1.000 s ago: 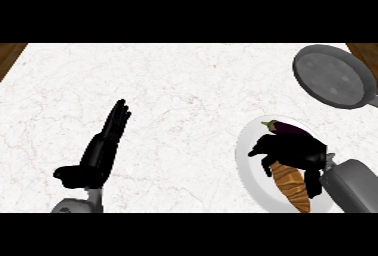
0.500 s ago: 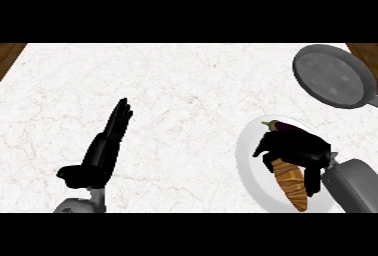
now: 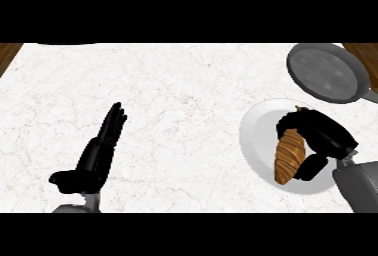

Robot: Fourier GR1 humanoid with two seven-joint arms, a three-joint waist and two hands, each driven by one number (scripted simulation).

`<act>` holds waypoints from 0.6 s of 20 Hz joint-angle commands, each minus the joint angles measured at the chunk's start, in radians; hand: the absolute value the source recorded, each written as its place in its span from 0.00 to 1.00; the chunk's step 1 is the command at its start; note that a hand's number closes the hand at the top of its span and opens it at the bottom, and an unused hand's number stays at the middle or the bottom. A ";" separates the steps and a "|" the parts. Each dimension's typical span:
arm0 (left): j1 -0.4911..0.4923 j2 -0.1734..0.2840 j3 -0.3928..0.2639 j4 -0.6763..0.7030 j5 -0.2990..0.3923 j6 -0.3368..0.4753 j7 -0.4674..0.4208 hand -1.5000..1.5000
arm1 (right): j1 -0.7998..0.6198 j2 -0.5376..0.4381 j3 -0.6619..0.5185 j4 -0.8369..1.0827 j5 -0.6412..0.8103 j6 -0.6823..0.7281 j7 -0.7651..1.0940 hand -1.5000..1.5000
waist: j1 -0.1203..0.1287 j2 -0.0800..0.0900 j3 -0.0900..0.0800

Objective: Pick the croissant from the plate and place it in the pan

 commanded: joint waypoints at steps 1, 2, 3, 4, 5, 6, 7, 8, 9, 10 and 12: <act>-0.006 0.016 0.023 -0.003 0.005 -0.002 0.013 0.50 | 0.043 0.053 -0.099 -0.162 -0.019 -0.072 0.184 1.00 | -0.010 -0.001 0.002; -0.006 0.009 0.027 0.015 0.027 -0.022 -0.005 0.50 | 0.027 0.019 -0.145 -0.193 -0.038 -0.070 0.177 1.00 | -0.007 0.001 0.002; -0.007 0.011 0.016 -0.004 0.007 -0.008 0.017 0.50 | 0.039 0.077 -0.139 -0.247 -0.050 -0.087 0.220 1.00 | -0.002 0.000 0.002; -0.021 0.029 0.031 -0.043 0.017 -0.014 0.041 0.50 | 0.038 0.066 -0.169 -0.305 -0.081 -0.048 0.253 1.00 | -0.001 -0.001 0.002; 0.013 0.030 0.024 -0.031 0.023 -0.035 0.008 0.50 | 0.085 0.066 -0.178 -0.357 -0.091 -0.063 0.239 1.00 | 0.005 0.002 0.002; -0.030 -0.014 0.002 0.006 -0.007 0.006 0.019 0.50 | 0.086 0.056 -0.229 -0.380 -0.157 -0.038 0.221 1.00 | -0.003 0.004 0.003; 0.012 -0.005 -0.001 0.016 -0.007 -0.011 -0.021 0.50 | 0.075 0.082 -0.243 -0.443 -0.191 0.004 0.295 1.00 | -0.002 0.002 0.002; 0.004 -0.029 -0.025 0.016 -0.019 0.001 -0.006 0.50 | 0.042 0.124 -0.226 -0.441 -0.161 -0.010 0.370 1.00 | 0.013 0.006 0.002; -0.027 -0.003 0.009 -0.023 -0.006 0.003 0.046 0.50 | 0.079 0.094 -0.277 -0.474 -0.202 0.012 0.360 1.00 | 0.013 0.006 0.003; -0.044 0.001 0.026 0.015 0.011 -0.024 0.015 0.50 | 0.032 0.113 -0.292 -0.419 -0.206 0.001 0.382 1.00 | 0.021 0.009 0.003; 0.040 0.006 -0.009 -0.039 -0.011 -0.025 0.011 0.50 | 0.027 0.154 -0.310 -0.423 -0.230 -0.005 0.442 1.00 | 0.028 0.008 0.003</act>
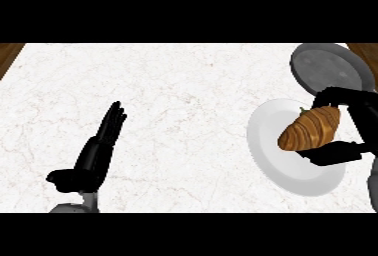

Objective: Pick the croissant from the plate and place it in the pan

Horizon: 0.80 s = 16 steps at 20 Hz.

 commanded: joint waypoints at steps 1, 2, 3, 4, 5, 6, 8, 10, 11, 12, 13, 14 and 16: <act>-0.006 0.008 0.006 -0.020 0.014 -0.027 0.018 0.50 | -0.038 0.014 -0.116 0.043 -0.084 -0.006 0.040 1.00 | 0.014 0.005 0.001; 0.044 0.008 -0.009 -0.055 -0.001 -0.018 0.005 0.50 | -0.054 0.031 -0.112 0.008 -0.093 0.024 0.124 1.00 | 0.016 0.003 0.001; 0.003 -0.020 -0.014 0.000 -0.028 0.007 -0.017 0.50 | -0.036 -0.012 -0.163 0.062 -0.133 0.041 0.059 1.00 | 0.012 0.005 0.001; 0.001 -0.019 -0.026 -0.017 -0.017 -0.007 0.007 0.50 | -0.182 -0.029 -0.205 0.195 -0.146 0.029 0.090 1.00 | 0.025 0.008 0.001; -0.013 -0.008 0.015 0.040 -0.006 -0.023 -0.039 0.50 | -0.086 0.013 -0.168 0.172 -0.124 -0.016 0.036 1.00 | 0.016 0.006 0.001; -0.052 -0.027 -0.002 0.007 -0.019 0.005 0.029 0.50 | -0.161 0.001 -0.197 0.221 -0.132 -0.028 0.062 1.00 | 0.019 0.007 0.001; -0.054 -0.042 -0.025 -0.031 -0.043 0.024 0.045 0.50 | -0.198 -0.015 -0.218 0.341 -0.113 -0.082 0.007 1.00 | 0.023 0.007 0.002; 0.024 0.008 0.002 -0.032 -0.002 -0.044 -0.006 0.50 | -0.241 -0.079 -0.264 0.482 -0.096 -0.126 -0.079 1.00 | 0.029 0.009 0.002; -0.010 -0.008 -0.001 -0.054 -0.014 -0.021 0.035 0.50 | -0.244 -0.068 -0.248 0.531 -0.067 -0.185 -0.137 1.00 | 0.028 0.008 0.002; 0.009 -0.052 -0.031 0.036 -0.038 -0.006 -0.067 0.50 | -0.286 -0.117 -0.299 0.628 -0.082 -0.199 -0.192 1.00 | 0.036 0.014 0.002; -0.051 -0.017 0.003 0.015 -0.016 -0.029 -0.004 0.50 | -0.316 -0.126 -0.319 0.661 -0.088 -0.228 -0.204 1.00 | 0.034 0.013 0.002; -0.026 -0.059 -0.030 0.012 -0.046 0.014 0.000 0.50 | -0.318 -0.109 -0.281 0.682 -0.021 -0.308 -0.230 1.00 | 0.035 0.013 0.002; -0.016 -0.050 -0.035 0.012 -0.038 -0.008 -0.015 0.50 | -0.347 -0.115 -0.293 0.804 0.025 -0.418 -0.285 1.00 | 0.045 0.017 0.003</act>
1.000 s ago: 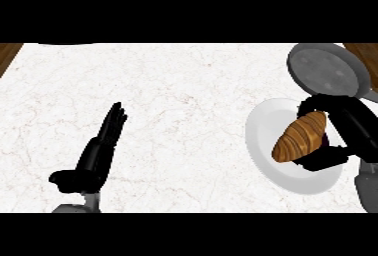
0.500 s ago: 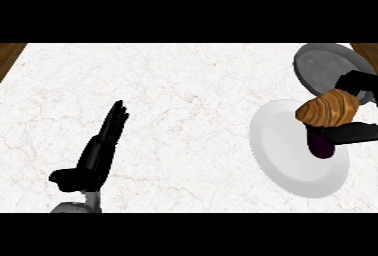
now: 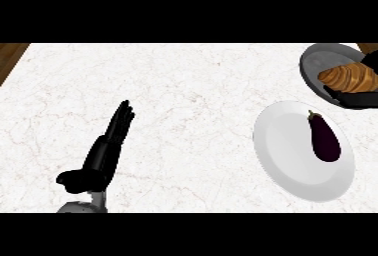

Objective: Pick the croissant from the plate and place it in the pan

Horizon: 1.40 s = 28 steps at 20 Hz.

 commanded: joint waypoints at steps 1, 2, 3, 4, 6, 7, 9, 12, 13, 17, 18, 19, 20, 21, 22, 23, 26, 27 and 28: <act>0.031 -0.013 -0.028 -0.009 -0.013 -0.003 -0.018 0.50 | -0.094 -0.049 -0.048 0.223 0.062 -0.185 -0.116 1.00 | 0.016 0.005 0.001; -0.014 0.024 0.030 -0.008 0.026 -0.029 0.010 0.50 | -0.107 -0.047 -0.065 0.273 0.051 -0.226 -0.160 1.00 | 0.014 0.005 0.001; 0.002 0.018 0.005 -0.033 0.008 -0.023 0.018 0.50 | -0.149 -0.055 -0.087 0.344 0.042 -0.256 -0.179 1.00 | 0.028 0.009 0.002; -0.021 0.013 0.006 -0.020 0.003 -0.017 0.020 0.50 | -0.179 -0.016 -0.108 0.374 0.007 -0.286 -0.189 1.00 | 0.026 0.009 0.002; -0.045 -0.004 -0.001 0.023 -0.011 -0.008 0.015 0.50 | -0.207 -0.079 -0.158 0.485 -0.034 -0.271 -0.277 1.00 | 0.025 0.014 0.003; -0.030 0.000 0.002 -0.025 0.002 -0.010 0.033 0.50 | -0.257 -0.112 -0.155 0.545 -0.011 -0.276 -0.258 1.00 | 0.039 0.015 0.003; -0.040 0.007 -0.002 -0.037 0.005 -0.019 0.063 0.50 | -0.265 -0.153 -0.187 0.604 -0.032 -0.277 -0.314 1.00 | 0.046 0.019 0.004; 0.017 0.008 -0.020 -0.027 0.007 -0.047 -0.018 0.50 | -0.311 -0.172 -0.209 0.684 -0.043 -0.297 -0.345 1.00 | 0.059 0.021 0.004; -0.066 -0.018 -0.015 0.011 0.003 -0.027 0.024 0.50 | -0.319 -0.201 -0.215 0.695 -0.045 -0.285 -0.365 1.00 | 0.053 0.030 0.005; -0.077 -0.017 -0.025 0.006 -0.008 -0.028 0.027 0.50 | -0.329 -0.205 -0.110 0.823 0.078 -0.219 -0.184 0.00 | 0.084 0.043 0.002; -0.058 -0.020 -0.049 0.012 -0.038 -0.017 0.018 0.50 | -0.325 -0.219 -0.054 0.839 0.131 -0.174 -0.174 0.00 | 0.091 0.043 0.001; -0.055 -0.014 -0.037 -0.006 -0.013 -0.033 0.027 0.50 | -0.310 -0.230 -0.035 0.855 0.151 -0.149 -0.199 0.00 | 0.099 0.045 0.003; -0.063 -0.021 -0.044 0.012 -0.029 -0.025 0.004 0.50 | -0.326 -0.234 -0.019 0.874 0.163 -0.106 -0.190 0.00 | 0.095 0.045 0.003; -0.082 -0.018 -0.040 -0.006 -0.019 -0.032 0.024 0.50 | -0.340 -0.215 -0.029 0.896 0.146 -0.067 -0.194 0.00 | 0.100 0.044 0.005; -0.081 -0.033 -0.044 -0.002 -0.019 -0.020 0.030 0.50 | -0.363 -0.194 -0.039 0.915 0.128 -0.016 -0.196 0.00 | 0.096 0.040 0.006; -0.062 -0.007 -0.033 -0.016 -0.008 -0.042 0.027 0.50 | -0.377 -0.200 -0.048 0.927 0.118 0.017 -0.198 0.00 | 0.103 0.038 0.006; -0.087 -0.012 -0.020 0.011 0.001 -0.047 0.016 0.50 | -0.398 -0.186 -0.069 0.934 0.100 0.010 -0.237 0.00 | 0.093 0.044 0.007; -0.098 -0.042 -0.045 0.025 -0.027 -0.016 0.029 0.50 | -0.429 -0.184 -0.075 0.937 0.093 0.028 -0.227 0.00 | 0.083 0.039 0.007; -0.065 -0.013 -0.036 0.028 -0.030 -0.031 0.004 0.50 | -0.408 -0.197 -0.108 0.937 0.062 0.022 -0.266 0.00 | 0.086 0.042 0.008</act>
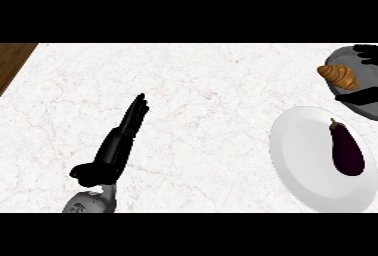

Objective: Pick the croissant from the plate and place it in the pan

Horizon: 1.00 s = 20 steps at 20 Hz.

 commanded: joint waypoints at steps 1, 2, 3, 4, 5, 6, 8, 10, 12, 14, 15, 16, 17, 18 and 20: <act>-0.009 -0.005 0.003 0.018 -0.009 0.008 -0.010 0.50 | -0.030 0.027 -0.057 0.012 -0.058 0.004 -0.061 0.00 | -0.009 -0.001 0.002; -0.016 0.005 0.028 0.013 0.018 -0.006 -0.008 0.50 | -0.008 0.019 -0.095 0.016 -0.097 0.016 -0.104 0.00 | -0.021 -0.003 0.002; 0.026 -0.007 0.002 0.027 -0.009 0.010 -0.034 0.50 | -0.040 -0.004 -0.118 0.013 -0.121 0.050 -0.101 0.00 | -0.016 -0.004 0.001; 0.016 -0.016 -0.015 0.007 -0.023 0.018 -0.028 0.50 | -0.055 -0.008 -0.136 0.015 -0.139 0.059 -0.099 0.00 | -0.014 -0.007 0.002; 0.003 -0.011 0.015 0.013 0.008 0.010 -0.007 0.50 | -0.049 -0.007 -0.167 0.020 -0.169 0.052 -0.104 0.00 | -0.022 -0.006 0.001; 0.008 -0.014 0.004 0.006 -0.010 0.020 -0.022 0.50 | -0.041 -0.015 -0.181 0.027 -0.183 0.065 -0.118 0.00 | -0.022 -0.007 0.002; 0.010 0.020 0.036 0.000 0.010 -0.001 -0.010 0.50 | -0.050 -0.075 -0.205 0.045 -0.207 0.147 -0.101 0.00 | -0.025 -0.008 0.001; 0.004 -0.011 0.014 0.003 0.000 0.019 0.012 0.50 | -0.041 -0.095 -0.237 0.058 -0.240 0.190 -0.105 0.00 | -0.039 -0.012 0.000; 0.021 -0.011 0.020 0.007 0.007 0.015 -0.015 0.50 | -0.005 -0.109 -0.258 0.078 -0.263 0.257 -0.133 0.00 | -0.042 -0.011 0.001; -0.009 0.000 0.049 0.007 0.012 0.023 0.007 0.50 | 0.014 -0.172 -0.271 0.088 -0.280 0.380 -0.152 0.00 | -0.055 -0.012 0.001; 0.019 0.006 0.041 -0.009 0.011 0.016 0.000 0.50 | 0.020 -0.183 -0.277 0.094 -0.287 0.415 -0.150 0.00 | -0.048 -0.015 0.001; 0.046 0.005 0.025 -0.015 0.009 0.009 -0.012 0.50 | 0.029 -0.172 -0.279 0.105 -0.292 0.454 -0.153 0.00 | -0.045 -0.017 0.001; 0.028 0.006 0.037 -0.012 0.013 0.015 0.012 0.50 | 0.068 -0.209 -0.281 0.108 -0.295 0.525 -0.188 0.00 | -0.059 -0.016 0.002; 0.014 0.016 0.051 -0.007 0.021 0.005 0.005 0.50 | 0.065 -0.178 -0.277 0.108 -0.295 0.540 -0.197 0.00 | -0.053 -0.016 0.001; 0.011 0.007 0.037 0.008 0.013 0.003 0.001 0.50 | 0.085 -0.207 -0.267 0.091 -0.287 0.598 -0.231 0.00 | -0.055 -0.015 0.001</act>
